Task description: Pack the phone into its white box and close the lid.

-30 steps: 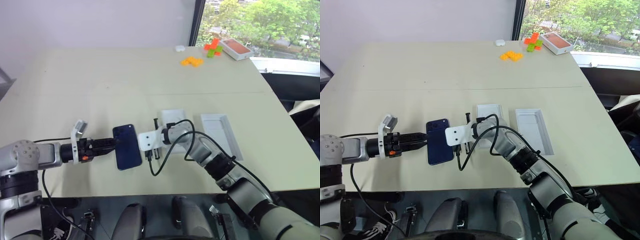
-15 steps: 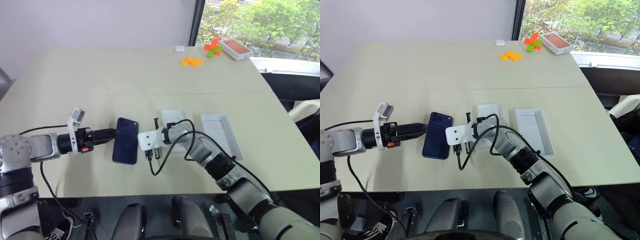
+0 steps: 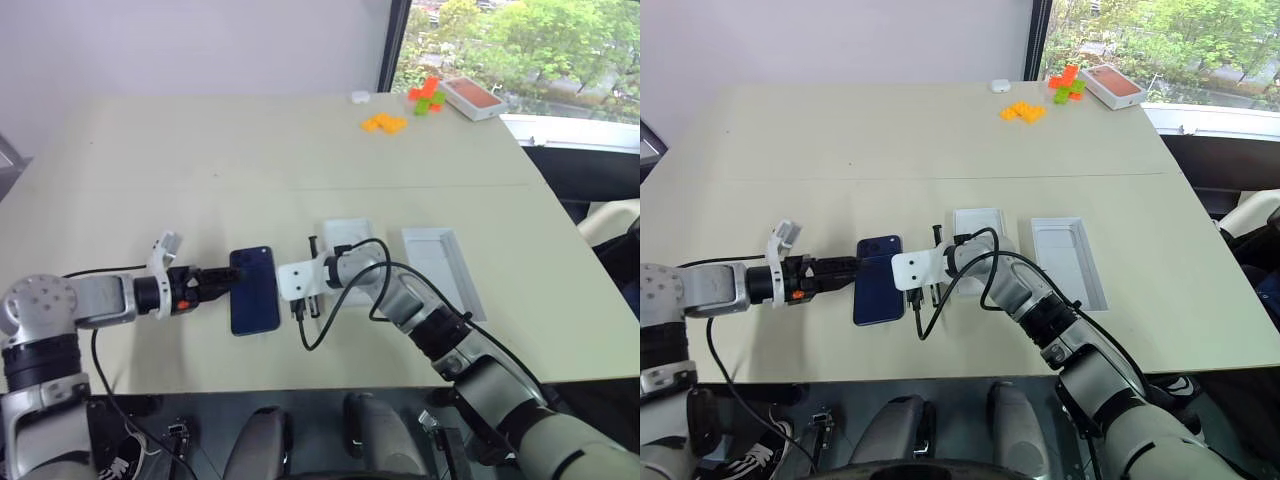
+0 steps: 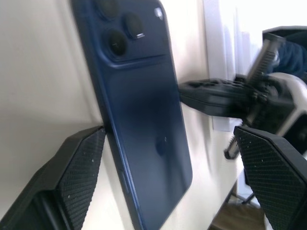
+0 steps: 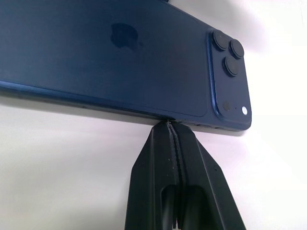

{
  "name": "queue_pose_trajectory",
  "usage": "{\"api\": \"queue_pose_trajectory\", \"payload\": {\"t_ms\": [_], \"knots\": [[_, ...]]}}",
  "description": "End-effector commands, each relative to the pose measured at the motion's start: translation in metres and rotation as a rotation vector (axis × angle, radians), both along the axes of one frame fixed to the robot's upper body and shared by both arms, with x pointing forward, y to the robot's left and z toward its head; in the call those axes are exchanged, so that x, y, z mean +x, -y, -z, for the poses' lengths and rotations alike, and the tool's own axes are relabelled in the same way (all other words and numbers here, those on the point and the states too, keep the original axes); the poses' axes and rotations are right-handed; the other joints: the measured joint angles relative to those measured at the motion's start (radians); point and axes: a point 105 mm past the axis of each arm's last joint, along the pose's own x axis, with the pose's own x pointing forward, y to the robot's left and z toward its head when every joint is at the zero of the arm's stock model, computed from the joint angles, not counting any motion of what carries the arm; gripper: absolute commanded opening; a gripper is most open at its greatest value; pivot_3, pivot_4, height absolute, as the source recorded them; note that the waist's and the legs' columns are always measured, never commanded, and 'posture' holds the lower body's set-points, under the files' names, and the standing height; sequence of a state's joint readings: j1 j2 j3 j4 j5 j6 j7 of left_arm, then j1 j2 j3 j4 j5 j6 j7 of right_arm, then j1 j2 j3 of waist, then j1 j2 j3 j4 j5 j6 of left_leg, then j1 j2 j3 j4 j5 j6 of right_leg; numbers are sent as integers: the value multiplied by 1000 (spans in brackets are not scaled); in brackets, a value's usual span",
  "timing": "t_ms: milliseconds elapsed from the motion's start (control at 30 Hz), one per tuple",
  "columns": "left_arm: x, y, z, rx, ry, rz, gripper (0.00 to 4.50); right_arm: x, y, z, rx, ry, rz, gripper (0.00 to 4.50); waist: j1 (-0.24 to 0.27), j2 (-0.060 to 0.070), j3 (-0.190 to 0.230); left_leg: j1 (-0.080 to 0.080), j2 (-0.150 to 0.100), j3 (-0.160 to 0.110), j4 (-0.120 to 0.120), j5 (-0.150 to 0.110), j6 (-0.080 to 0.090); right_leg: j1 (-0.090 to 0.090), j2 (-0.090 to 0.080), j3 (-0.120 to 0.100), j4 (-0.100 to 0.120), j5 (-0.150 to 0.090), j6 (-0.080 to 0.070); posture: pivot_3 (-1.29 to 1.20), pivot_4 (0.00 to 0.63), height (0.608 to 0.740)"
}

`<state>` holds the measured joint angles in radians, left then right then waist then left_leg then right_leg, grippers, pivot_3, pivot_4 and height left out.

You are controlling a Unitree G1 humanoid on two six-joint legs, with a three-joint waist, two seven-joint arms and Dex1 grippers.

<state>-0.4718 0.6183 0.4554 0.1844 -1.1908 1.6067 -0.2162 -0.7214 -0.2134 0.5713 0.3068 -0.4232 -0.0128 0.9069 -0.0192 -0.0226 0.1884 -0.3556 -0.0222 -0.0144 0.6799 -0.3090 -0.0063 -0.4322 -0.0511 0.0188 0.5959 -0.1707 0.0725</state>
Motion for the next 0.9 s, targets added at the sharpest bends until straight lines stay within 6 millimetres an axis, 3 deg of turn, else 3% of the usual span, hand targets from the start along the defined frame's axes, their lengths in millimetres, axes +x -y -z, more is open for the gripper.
{"api": "queue_pose_trajectory", "payload": {"t_ms": [33,300,733,900], "knots": [[-1,12,-6,53,24,50,4500,-10,-12,4,9,-20,-48,40,-2,0,0,0,0,0,0,0,0,0,0,0,0,0,0,0,150,740],[-2,21,-14,92,48,74,4500,-10,-12,4,16,-25,-46,40,-3,0,0,0,0,0,-2,0,-1,-1,0,0,0,1,2,0,150,740],[2,40,-36,-41,60,39,4500,-10,-14,4,16,-20,-49,40,-5,-1,1,-2,0,-1,-2,1,-2,-2,-2,0,-1,1,2,0,150,740],[-5,32,-23,16,7,10,4500,-11,-14,3,20,-19,-48,40,-15,-1,1,0,-1,-1,-11,5,-8,-5,-2,1,-1,1,1,0,150,740]]}}
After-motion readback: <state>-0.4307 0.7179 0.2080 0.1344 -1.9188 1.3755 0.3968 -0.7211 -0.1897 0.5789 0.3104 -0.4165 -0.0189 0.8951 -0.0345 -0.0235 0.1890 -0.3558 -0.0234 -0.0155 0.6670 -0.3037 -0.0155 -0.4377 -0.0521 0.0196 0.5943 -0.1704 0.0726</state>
